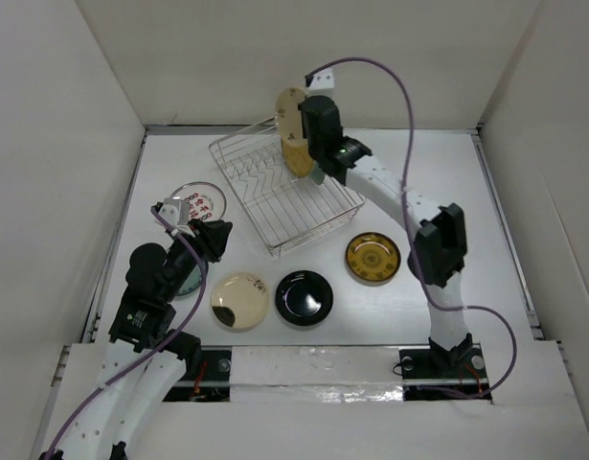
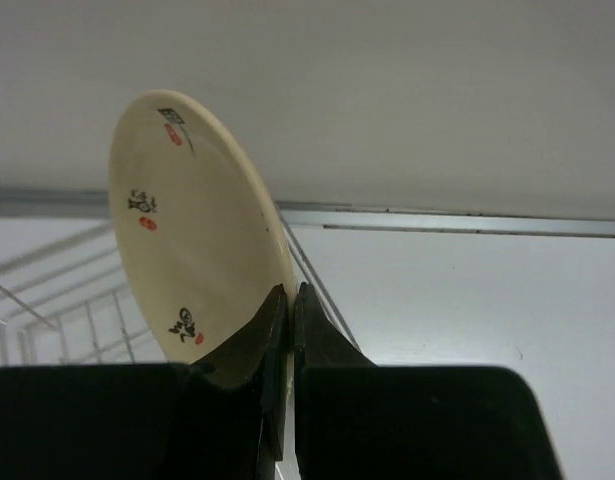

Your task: Load the plates into the dish rack

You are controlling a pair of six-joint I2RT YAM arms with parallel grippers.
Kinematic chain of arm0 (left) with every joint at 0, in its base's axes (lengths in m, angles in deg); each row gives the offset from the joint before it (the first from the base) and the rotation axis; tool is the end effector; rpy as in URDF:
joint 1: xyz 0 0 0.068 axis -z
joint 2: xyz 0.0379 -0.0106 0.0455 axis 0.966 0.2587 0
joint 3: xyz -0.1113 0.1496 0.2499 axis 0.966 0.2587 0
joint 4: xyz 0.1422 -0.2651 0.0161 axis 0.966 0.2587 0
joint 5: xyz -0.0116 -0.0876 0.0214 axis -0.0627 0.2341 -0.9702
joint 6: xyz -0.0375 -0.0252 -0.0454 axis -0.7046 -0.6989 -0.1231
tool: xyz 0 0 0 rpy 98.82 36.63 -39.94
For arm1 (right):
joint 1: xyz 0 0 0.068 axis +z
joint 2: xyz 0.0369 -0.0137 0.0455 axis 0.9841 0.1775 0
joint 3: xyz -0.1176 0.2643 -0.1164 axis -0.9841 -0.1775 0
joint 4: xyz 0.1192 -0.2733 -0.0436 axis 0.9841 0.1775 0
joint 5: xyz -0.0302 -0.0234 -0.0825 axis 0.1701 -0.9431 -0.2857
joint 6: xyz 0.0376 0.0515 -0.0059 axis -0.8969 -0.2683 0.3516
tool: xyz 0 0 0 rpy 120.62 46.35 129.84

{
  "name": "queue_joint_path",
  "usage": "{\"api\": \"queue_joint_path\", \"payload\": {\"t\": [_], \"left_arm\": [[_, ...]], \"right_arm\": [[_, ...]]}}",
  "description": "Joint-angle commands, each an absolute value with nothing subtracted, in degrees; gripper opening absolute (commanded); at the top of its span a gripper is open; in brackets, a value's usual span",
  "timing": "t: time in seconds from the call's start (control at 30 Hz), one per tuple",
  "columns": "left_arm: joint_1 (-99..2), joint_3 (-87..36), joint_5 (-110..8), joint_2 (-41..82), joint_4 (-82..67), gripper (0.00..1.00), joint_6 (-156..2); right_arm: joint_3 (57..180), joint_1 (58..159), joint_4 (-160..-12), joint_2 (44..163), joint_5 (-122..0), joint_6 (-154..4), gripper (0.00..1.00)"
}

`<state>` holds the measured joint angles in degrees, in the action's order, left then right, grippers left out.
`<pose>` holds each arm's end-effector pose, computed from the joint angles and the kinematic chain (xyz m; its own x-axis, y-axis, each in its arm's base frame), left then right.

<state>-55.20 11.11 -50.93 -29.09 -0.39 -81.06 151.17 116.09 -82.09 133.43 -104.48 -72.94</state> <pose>0.1324 -0.0556 0.3627 -0.0612 -0.2654 -0.9622 0.4758 0.8397 -0.2619 0.4457 0.2913 0.4310 -0.0954 0.0096 -0.9954 -0.0012 1.0000 0.0098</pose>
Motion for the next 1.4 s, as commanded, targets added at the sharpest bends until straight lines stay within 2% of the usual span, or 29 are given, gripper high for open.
{"api": "queue_joint_path", "payload": {"t": [0.0, 0.17, 0.53, 1.07, 1.1, 1.13, 1.17, 1.2, 1.3, 1.37], "left_arm": [[-54.97, 11.0, -51.29, -28.89, -3.07, 0.2, -80.47], [-54.97, 11.0, -51.21, -28.89, -3.07, 0.2, -80.39], [-54.97, 10.91, -51.03, -28.8, -3.34, 0.2, -80.39], [-54.97, 11.0, -50.86, -28.8, -3.25, 0.2, -80.39], [-54.97, 10.91, -51.03, -28.8, -3.34, 0.2, -80.39], [-54.97, 11.0, -51.03, -28.8, -3.25, 0.2, -80.39], [-54.97, 11.0, -51.03, -28.89, -3.25, 0.2, -80.39], [-54.97, 11.0, -51.03, -28.98, -3.25, 0.2, -80.39], [-54.97, 11.0, -50.94, -28.81, -3.34, 0.2, -80.47], [-54.97, 11.09, -50.77, -29.07, -3.34, 0.2, -80.47]], "right_arm": [[166.82, 118.53, -72.31, 143.59, -111.71, -63.38, 0.0], [176.51, 119.76, -69.56, 151.42, -113.47, -60.92, 0.0], [174.32, 121.44, -73.16, 153.54, -122.61, -59.42, 0.0], [174.94, 123.54, -70.43, 159.87, -116.99, -61.97, 0.0], [175.37, 124.07, -70.44, 159.87, -116.99, -61.97, 0.03], [175.64, 124.07, -70.44, 159.78, -117.25, -61.88, 0.11], [175.99, 124.07, -70.52, 159.17, -117.43, -62.06, 0.21], [175.73, 124.07, -70.52, 158.47, -117.43, -62.32, 0.39], [171.26, 124.07, -70.96, 151.8, -115.24, -65.13, 0.55], [166.7, 123.55, -72.19, 146.54, -112.52, -68.19, 0.57]]}}
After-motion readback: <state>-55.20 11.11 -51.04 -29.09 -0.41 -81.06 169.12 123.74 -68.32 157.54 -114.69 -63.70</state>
